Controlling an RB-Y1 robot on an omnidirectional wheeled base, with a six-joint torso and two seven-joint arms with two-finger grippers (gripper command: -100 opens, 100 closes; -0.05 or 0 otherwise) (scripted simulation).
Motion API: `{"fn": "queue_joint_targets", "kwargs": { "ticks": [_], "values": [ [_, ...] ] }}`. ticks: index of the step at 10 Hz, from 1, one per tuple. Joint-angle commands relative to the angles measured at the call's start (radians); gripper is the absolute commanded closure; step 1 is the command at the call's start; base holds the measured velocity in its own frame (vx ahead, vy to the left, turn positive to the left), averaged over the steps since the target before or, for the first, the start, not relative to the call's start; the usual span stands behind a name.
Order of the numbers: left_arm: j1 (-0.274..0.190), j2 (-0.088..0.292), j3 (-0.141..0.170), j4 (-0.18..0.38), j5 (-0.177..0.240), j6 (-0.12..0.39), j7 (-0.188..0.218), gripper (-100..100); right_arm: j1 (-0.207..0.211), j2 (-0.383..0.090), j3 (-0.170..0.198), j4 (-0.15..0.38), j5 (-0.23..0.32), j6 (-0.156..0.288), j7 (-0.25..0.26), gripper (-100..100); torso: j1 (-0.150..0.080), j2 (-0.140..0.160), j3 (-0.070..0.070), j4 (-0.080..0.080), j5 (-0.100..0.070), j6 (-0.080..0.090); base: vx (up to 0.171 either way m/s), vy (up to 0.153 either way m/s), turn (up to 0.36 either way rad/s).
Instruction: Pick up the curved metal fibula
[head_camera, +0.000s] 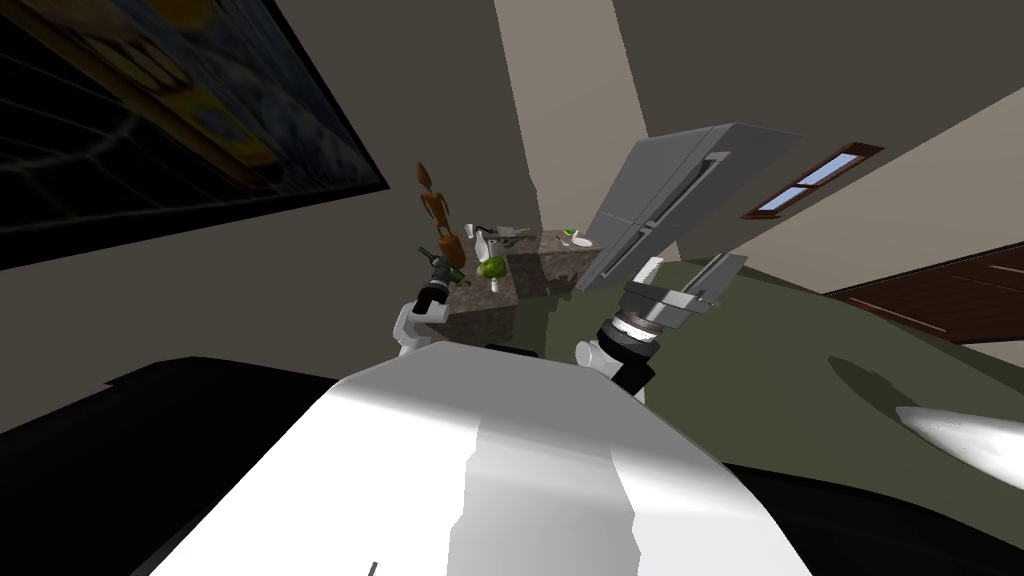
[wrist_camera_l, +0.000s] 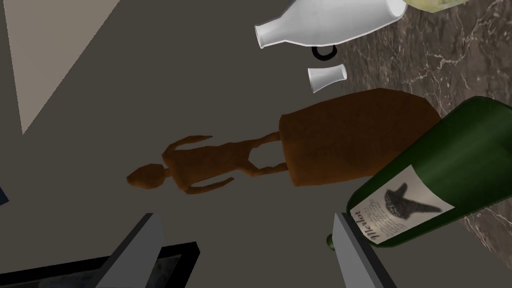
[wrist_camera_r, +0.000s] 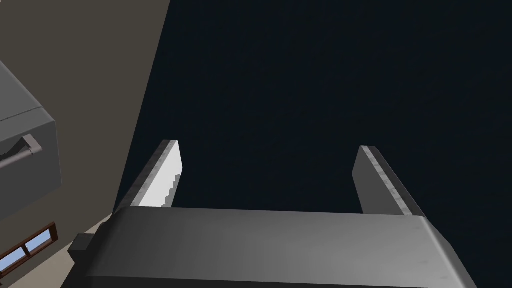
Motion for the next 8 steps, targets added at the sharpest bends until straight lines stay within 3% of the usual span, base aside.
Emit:
{"fn": "queue_joint_targets", "kwargs": {
  "ticks": [1, 8],
  "values": [
    [-0.006, -0.006, 0.003, 0.011, -0.008, 0.038, -0.001, -100, 0.000, 0.000, 0.000, 0.000, 0.000, 0.000, 0.000, 0, 0.000, 0.000, 0.000, 0.000, 0.000, 0.000, 0.002, -0.008, -0.063],
    [-0.072, 0.017, 0.059, 0.095, -0.025, 0.223, 0.005, -100, 0.000, 0.000, 0.000, 0.000, 0.000, 0.000, 0.000, 0, 0.000, 0.000, 0.000, 0.000, 0.000, -0.001, 0.002, -0.012, -0.094]
  ]
}}
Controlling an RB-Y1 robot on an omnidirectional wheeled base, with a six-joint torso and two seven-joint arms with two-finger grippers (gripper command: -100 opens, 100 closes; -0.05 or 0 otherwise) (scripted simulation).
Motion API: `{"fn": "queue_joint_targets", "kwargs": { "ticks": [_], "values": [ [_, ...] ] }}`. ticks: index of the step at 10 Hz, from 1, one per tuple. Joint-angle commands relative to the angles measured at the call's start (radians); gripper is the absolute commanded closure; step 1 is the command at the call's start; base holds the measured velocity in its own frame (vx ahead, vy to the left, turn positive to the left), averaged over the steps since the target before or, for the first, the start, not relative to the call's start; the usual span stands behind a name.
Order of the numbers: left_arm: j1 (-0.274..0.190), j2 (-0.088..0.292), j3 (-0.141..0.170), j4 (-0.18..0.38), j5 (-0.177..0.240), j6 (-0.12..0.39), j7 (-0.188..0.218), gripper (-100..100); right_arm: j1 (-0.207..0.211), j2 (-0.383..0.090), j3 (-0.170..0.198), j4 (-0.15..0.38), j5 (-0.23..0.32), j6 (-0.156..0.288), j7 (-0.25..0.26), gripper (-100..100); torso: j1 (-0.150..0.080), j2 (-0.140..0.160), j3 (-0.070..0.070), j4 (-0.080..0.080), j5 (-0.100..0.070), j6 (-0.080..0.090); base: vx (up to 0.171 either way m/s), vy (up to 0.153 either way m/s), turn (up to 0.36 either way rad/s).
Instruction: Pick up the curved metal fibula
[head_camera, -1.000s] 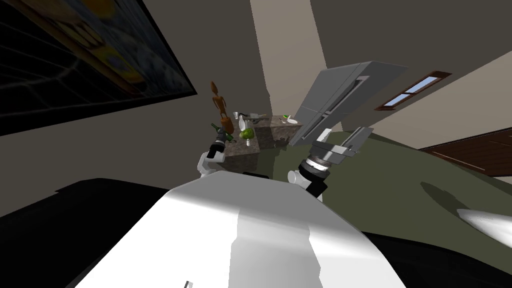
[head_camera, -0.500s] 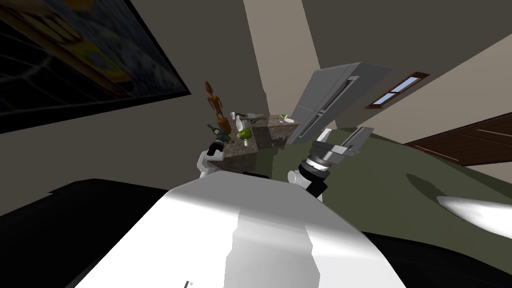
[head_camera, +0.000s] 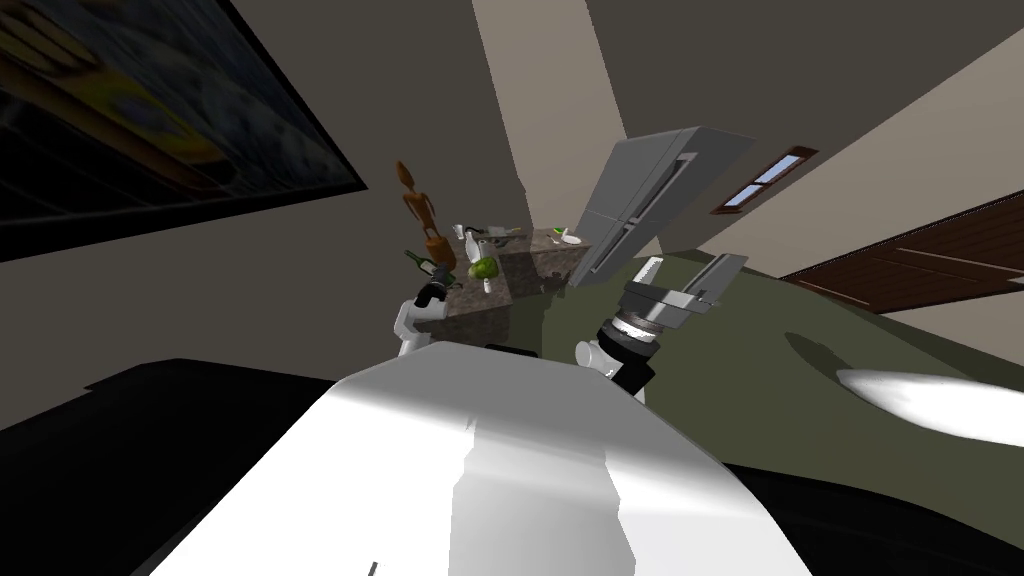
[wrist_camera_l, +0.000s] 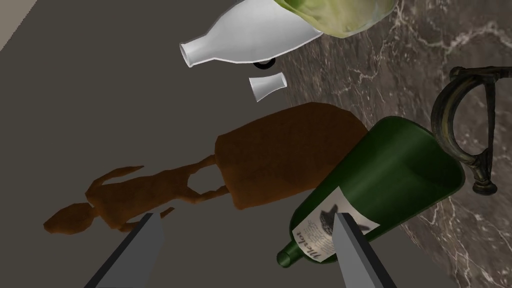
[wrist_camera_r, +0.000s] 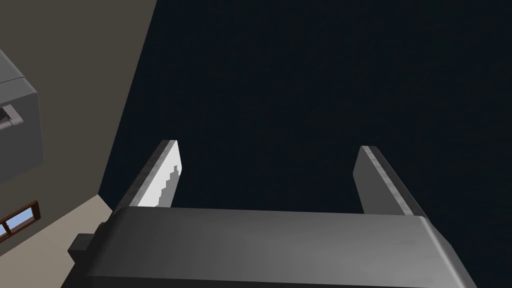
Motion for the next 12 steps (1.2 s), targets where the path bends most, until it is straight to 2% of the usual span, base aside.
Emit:
{"fn": "queue_joint_targets", "kwargs": {
  "ticks": [1, 2, 3, 5, 6, 7, 8, 9, 10, 11, 12],
  "values": [
    [-0.018, 0.007, 0.009, 0.016, -0.001, 0.040, 0.001, -100, 0.000, 0.000, 0.000, 0.000, 0.000, 0.000, 0.000, 0, 0.000, 0.000, 0.000, 0.000, 0.000, 0.000, 0.002, -0.009, -0.053],
    [-0.035, 0.014, 0.022, 0.037, -0.005, 0.072, 0.003, -100, 0.000, 0.000, 0.000, 0.000, 0.000, 0.000, 0.000, 0, 0.000, 0.000, 0.000, 0.000, 0.000, 0.000, 0.003, -0.013, -0.106],
    [-0.035, 0.014, 0.022, 0.037, -0.005, 0.088, 0.003, -100, 0.000, 0.000, 0.000, 0.000, 0.000, 0.000, 0.000, 0, 0.000, 0.000, 0.000, 0.000, 0.000, 0.000, 0.002, -0.009, -0.059],
    [-0.067, 0.027, 0.049, 0.079, -0.014, 0.159, 0.006, -100, 0.000, 0.000, 0.000, 0.000, 0.000, 0.000, 0.000, 0, 0.000, 0.000, 0.000, 0.000, 0.000, 0.000, 0.002, -0.014, -0.137],
    [-0.067, 0.027, 0.049, 0.079, -0.014, 0.182, 0.006, -100, 0.000, 0.000, 0.000, 0.000, 0.000, 0.000, 0.000, 0, 0.000, 0.000, 0.000, 0.000, 0.000, 0.000, 0.001, -0.010, -0.068],
    [-0.082, 0.034, 0.061, 0.099, -0.018, 0.217, 0.007, -100, 0.000, 0.000, 0.000, 0.000, 0.000, 0.000, 0.000, 0, 0.000, 0.000, 0.000, 0.000, 0.000, 0.000, 0.001, -0.013, -0.106],
    [-0.082, 0.034, 0.061, 0.099, -0.018, 0.227, 0.007, -100, 0.000, 0.000, 0.000, 0.000, 0.000, 0.000, 0.000, 0, 0.000, 0.000, 0.000, 0.000, 0.000, 0.000, 0.002, -0.009, -0.047],
    [-0.097, 0.041, 0.074, 0.119, -0.022, 0.263, 0.009, -100, 0.000, 0.000, 0.000, 0.000, 0.000, 0.000, 0.000, 0, 0.000, 0.000, 0.000, 0.000, 0.000, -0.001, 0.002, -0.012, -0.089],
    [-0.097, 0.041, 0.074, 0.119, -0.022, 0.270, 0.009, -100, 0.000, 0.000, 0.000, 0.000, 0.000, 0.000, 0.000, 0, 0.000, 0.000, 0.000, 0.000, 0.000, 0.000, 0.002, -0.008, -0.064],
    [-0.111, 0.047, 0.086, 0.138, -0.026, 0.308, 0.010, -100, 0.000, 0.000, 0.000, 0.000, 0.000, 0.000, 0.000, 0, 0.000, 0.000, 0.000, 0.000, 0.000, -0.001, 0.003, -0.009, -0.100],
    [-0.111, 0.047, 0.086, 0.138, -0.026, 0.312, 0.010, -100, 0.000, 0.000, 0.000, 0.000, 0.000, 0.000, 0.000, 0, 0.000, 0.000, 0.000, 0.000, 0.000, 0.000, 0.002, -0.006, -0.047]
  ]
}}
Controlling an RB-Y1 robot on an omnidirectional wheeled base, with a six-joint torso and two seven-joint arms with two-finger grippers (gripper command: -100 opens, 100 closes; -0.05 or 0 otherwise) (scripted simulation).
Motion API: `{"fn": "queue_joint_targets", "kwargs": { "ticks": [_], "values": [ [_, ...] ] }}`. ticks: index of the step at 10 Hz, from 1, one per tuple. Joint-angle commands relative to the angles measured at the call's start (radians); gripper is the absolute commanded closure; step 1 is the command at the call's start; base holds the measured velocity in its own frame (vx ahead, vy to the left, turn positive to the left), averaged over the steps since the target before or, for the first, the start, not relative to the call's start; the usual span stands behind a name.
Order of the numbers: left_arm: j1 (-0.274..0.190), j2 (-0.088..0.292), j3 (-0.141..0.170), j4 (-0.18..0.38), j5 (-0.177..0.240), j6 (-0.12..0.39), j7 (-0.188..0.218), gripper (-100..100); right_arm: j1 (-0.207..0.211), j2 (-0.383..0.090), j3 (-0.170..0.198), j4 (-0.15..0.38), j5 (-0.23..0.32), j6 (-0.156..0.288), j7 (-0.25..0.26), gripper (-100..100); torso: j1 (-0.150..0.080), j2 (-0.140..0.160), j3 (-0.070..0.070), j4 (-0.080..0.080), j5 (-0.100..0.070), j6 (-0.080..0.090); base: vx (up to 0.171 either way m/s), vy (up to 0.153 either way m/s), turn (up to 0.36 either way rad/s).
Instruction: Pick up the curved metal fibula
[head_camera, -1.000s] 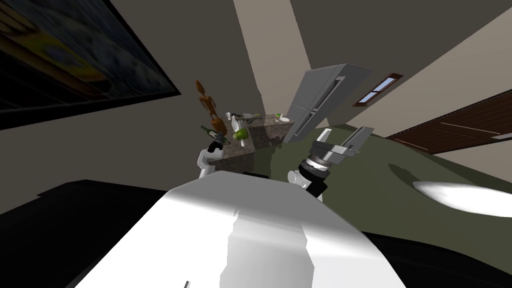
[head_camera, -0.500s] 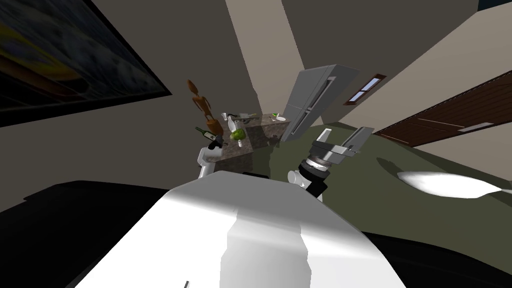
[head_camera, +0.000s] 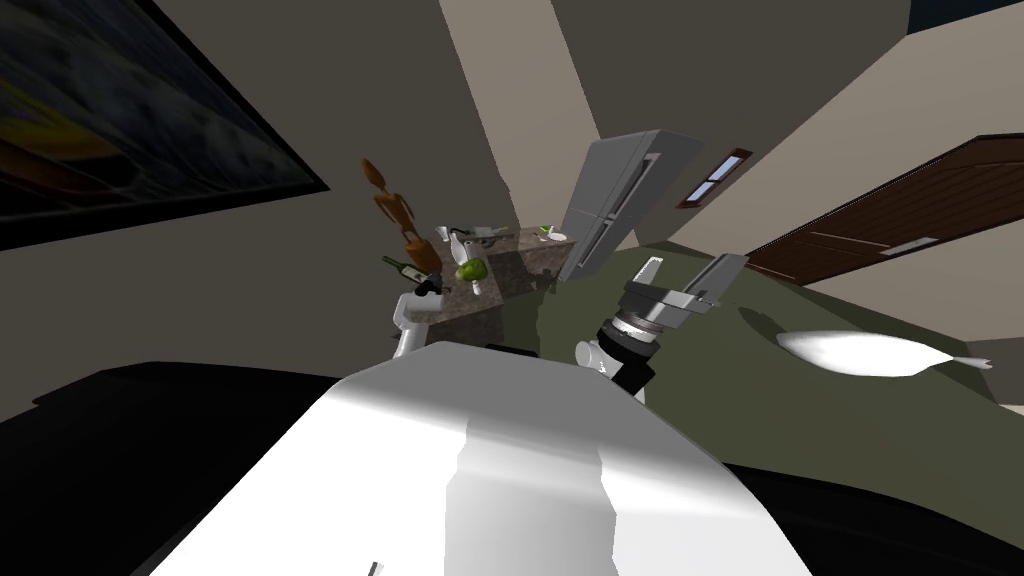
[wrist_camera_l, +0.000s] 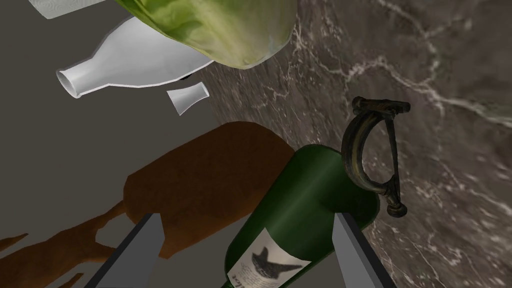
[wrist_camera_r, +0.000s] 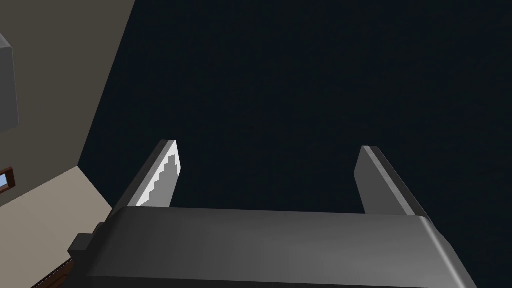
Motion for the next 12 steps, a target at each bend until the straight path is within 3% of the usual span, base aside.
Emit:
{"fn": "queue_joint_targets", "kwargs": {
  "ticks": [1, 6, 12],
  "values": [
    [-0.015, 0.009, 0.014, 0.019, -0.002, 0.050, 0.001, -100, 0.000, 0.000, 0.000, 0.000, 0.000, 0.000, 0.000, 0, 0.000, 0.000, 0.000, 0.000, 0.000, 0.000, 0.002, -0.008, -0.095],
    [-0.059, 0.029, 0.051, 0.086, -0.013, 0.182, 0.005, -100, 0.000, 0.000, 0.000, 0.000, 0.000, 0.000, 0.000, 0, 0.000, 0.000, 0.000, 0.000, 0.000, 0.000, 0.002, -0.008, -0.093],
    [-0.083, 0.038, 0.077, 0.147, -0.019, 0.294, 0.009, -100, 0.000, 0.000, 0.000, 0.000, 0.000, 0.000, 0.000, 0, 0.001, 0.001, 0.000, 0.000, 0.000, 0.000, -0.004, 0.002, -0.054]
  ]
}}
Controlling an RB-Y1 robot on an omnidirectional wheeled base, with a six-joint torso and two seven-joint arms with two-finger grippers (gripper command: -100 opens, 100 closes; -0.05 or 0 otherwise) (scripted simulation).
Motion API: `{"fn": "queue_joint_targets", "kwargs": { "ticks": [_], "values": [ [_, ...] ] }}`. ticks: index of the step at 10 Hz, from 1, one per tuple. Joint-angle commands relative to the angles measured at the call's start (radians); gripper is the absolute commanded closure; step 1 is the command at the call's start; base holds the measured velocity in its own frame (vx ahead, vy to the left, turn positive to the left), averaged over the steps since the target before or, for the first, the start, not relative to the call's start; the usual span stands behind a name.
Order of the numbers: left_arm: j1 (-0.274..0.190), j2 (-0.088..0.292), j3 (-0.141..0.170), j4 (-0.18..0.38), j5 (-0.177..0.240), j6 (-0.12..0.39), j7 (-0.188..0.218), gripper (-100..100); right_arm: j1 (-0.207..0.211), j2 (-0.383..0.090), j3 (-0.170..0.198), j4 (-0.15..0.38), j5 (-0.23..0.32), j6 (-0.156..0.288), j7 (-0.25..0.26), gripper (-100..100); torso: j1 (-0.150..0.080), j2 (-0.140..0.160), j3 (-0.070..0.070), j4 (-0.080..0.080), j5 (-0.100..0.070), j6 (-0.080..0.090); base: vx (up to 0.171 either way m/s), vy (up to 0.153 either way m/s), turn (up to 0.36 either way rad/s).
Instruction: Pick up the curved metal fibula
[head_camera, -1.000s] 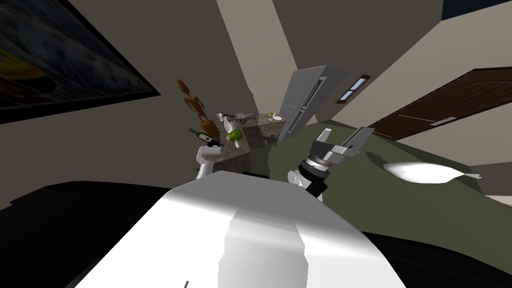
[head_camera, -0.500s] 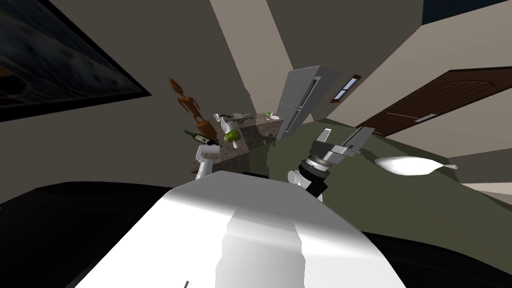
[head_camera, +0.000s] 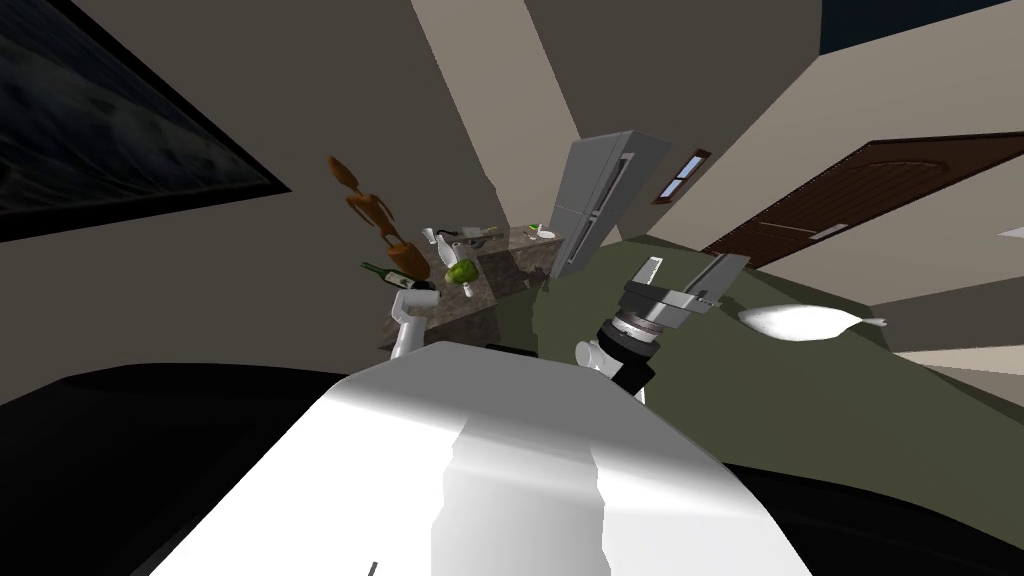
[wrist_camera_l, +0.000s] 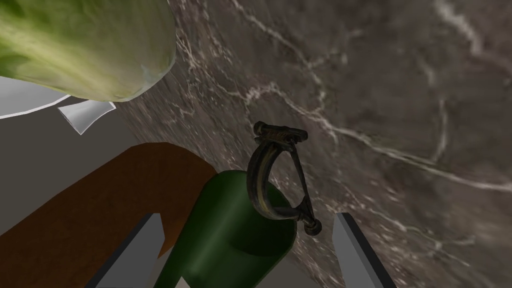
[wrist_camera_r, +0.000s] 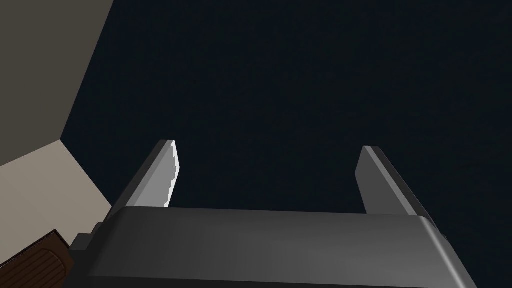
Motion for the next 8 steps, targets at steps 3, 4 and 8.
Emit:
{"fn": "queue_joint_targets", "kwargs": {
  "ticks": [3, 4, 8],
  "values": [
    [-0.016, 0.007, 0.008, 0.032, -0.007, -0.005, 0.008, -100, 0.000, 0.000, 0.000, 0.000, 0.000, 0.000, 0.000, 0, 0.000, 0.000, 0.000, 0.000, 0.000, 0.000, -0.009, 0.002, -0.029],
    [-0.033, 0.015, 0.017, 0.064, -0.014, -0.015, 0.016, -100, 0.000, 0.000, 0.000, 0.000, 0.000, 0.000, 0.000, 0, 0.000, 0.001, 0.000, 0.000, 0.000, 0.000, -0.053, 0.010, -0.155],
    [-0.082, 0.038, 0.042, 0.159, -0.034, -0.043, 0.040, -100, 0.000, 0.000, 0.000, 0.000, 0.000, 0.000, 0.000, 0, 0.000, 0.003, 0.002, 0.001, 0.000, 0.000, -0.061, 0.009, -0.092]
  ]
}}
